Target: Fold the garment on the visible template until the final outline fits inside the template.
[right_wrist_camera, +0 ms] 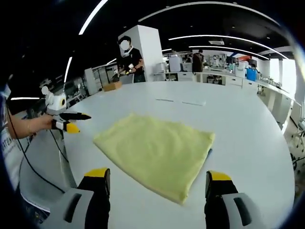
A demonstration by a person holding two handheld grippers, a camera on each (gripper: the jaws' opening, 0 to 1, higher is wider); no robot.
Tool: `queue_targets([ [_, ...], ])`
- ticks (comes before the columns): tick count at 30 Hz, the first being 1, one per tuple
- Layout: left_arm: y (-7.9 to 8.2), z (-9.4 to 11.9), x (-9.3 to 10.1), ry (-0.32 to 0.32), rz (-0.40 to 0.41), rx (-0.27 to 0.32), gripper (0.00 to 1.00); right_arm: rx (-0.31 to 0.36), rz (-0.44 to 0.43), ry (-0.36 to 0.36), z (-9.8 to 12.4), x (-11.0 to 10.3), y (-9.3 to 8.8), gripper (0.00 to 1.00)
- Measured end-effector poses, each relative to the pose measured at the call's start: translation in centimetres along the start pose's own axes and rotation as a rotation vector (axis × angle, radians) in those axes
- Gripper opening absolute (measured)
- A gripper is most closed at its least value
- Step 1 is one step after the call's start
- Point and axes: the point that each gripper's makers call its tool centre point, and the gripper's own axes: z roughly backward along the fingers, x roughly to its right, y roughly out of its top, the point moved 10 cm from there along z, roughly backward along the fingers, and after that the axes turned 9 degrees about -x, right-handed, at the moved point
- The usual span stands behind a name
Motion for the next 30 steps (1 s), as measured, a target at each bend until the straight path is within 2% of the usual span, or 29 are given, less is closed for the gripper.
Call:
queue_targets([
  [6,-0.1,1.0,0.5,0.005,-0.021,-0.012,0.99,0.035,0.007,0.013,0.7,-1.5,0.7,0.9],
  [8,-0.2,1.4,0.6,0.015,-0.024,0.004,0.99,0.056,0.005,0.024,0.9,-2.0,0.9,0.94],
  [14,-0.5,2.3,0.7,0.025,-0.022,0.018,0.99,0.1,-0.013,0.02,1.5,-2.8,1.2,0.99],
  [21,-0.6,2.9,0.7,0.048,-0.047,-0.001,0.99,0.123,-0.049,0.011,1.7,-2.9,1.1,0.99],
  [25,-0.7,3.1,0.6,0.056,-0.028,0.013,0.99,0.133,-0.059,-0.008,1.9,-2.4,1.0,0.99],
  [30,-0.6,3.2,0.6,0.068,-0.039,0.007,0.99,0.111,-0.05,-0.015,2.1,-2.5,0.7,0.99],
])
